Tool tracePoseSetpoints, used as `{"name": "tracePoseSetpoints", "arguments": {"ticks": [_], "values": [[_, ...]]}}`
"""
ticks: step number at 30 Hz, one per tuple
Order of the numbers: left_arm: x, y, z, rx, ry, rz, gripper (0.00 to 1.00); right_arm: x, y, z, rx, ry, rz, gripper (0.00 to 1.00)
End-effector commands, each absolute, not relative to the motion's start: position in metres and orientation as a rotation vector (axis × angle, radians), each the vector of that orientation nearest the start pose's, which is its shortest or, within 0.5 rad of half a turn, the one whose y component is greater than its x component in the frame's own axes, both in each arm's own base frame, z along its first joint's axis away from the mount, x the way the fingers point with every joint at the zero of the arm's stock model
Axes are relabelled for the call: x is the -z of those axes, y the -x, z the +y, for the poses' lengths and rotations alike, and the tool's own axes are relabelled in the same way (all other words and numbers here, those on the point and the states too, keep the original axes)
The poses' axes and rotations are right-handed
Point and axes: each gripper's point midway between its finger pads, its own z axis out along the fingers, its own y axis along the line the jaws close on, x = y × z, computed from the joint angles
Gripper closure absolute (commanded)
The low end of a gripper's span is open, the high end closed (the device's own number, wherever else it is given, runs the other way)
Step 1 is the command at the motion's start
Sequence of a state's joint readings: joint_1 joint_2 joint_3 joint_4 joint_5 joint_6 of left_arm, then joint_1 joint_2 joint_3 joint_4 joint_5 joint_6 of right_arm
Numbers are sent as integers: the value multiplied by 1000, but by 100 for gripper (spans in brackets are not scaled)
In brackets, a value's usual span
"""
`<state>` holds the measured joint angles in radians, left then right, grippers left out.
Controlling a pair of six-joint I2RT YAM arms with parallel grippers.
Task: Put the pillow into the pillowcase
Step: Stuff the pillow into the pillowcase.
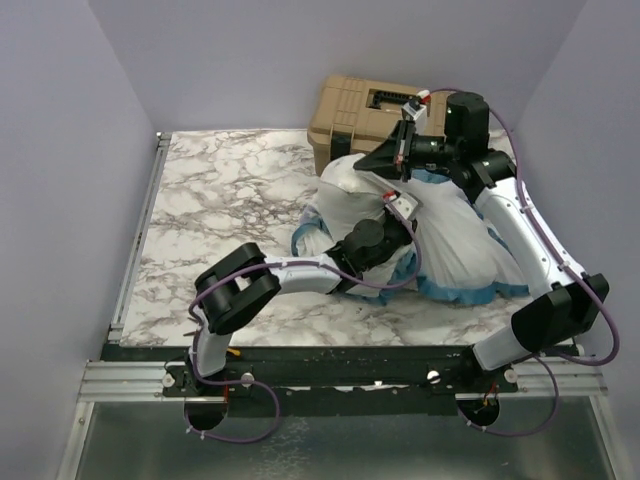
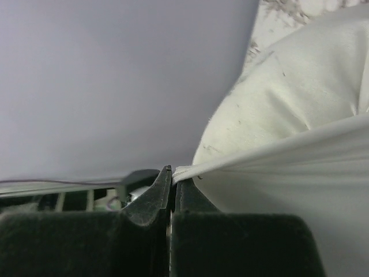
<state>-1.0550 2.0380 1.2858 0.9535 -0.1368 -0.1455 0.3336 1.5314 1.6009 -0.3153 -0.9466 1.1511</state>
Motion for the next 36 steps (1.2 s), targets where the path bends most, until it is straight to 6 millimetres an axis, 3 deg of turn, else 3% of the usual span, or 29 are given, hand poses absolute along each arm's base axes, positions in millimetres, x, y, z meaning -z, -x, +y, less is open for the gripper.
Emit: {"name": "tracePoseSetpoints", "arguments": {"ticks": [1,4,8,12,17,18,19,20,23,25,28,33,36], "values": [[-15,-156,-461,868,-1281,1993,100,-458,-203,302,-1795,538,1971,100],[-46,-158,-438,918,-1151,2000,100,-415,-212,298,-1670,497,2072,100],[-68,-160,-410,1004,-967,2088,61,-350,-217,293,-1567,449,2200,100],[-97,-170,-378,942,-787,2121,43,-275,-217,285,-1477,366,2351,100],[-130,-186,-307,800,-419,2221,24,-224,-226,274,-1312,317,2457,100],[-136,-186,-294,775,-364,2241,15,-216,-227,274,-1304,313,2474,100],[-143,-185,-281,749,-318,2251,3,-211,-230,275,-1301,315,2484,100],[-150,-184,-270,727,-276,2266,1,-207,-231,276,-1307,318,2492,100],[-167,-180,-237,635,-159,2315,1,-207,-238,284,-1338,327,2479,100],[-169,-177,-212,534,-67,2383,1,-214,-242,288,-1360,347,2456,100],[-173,-171,-189,440,7,2458,1,-225,-245,292,-1383,375,2430,100],[-181,-161,-146,185,-6,2560,1,-228,-250,291,-1349,378,2420,100],[-184,-158,-121,16,-62,2577,1,-252,-251,294,-1378,399,2322,100]]}}
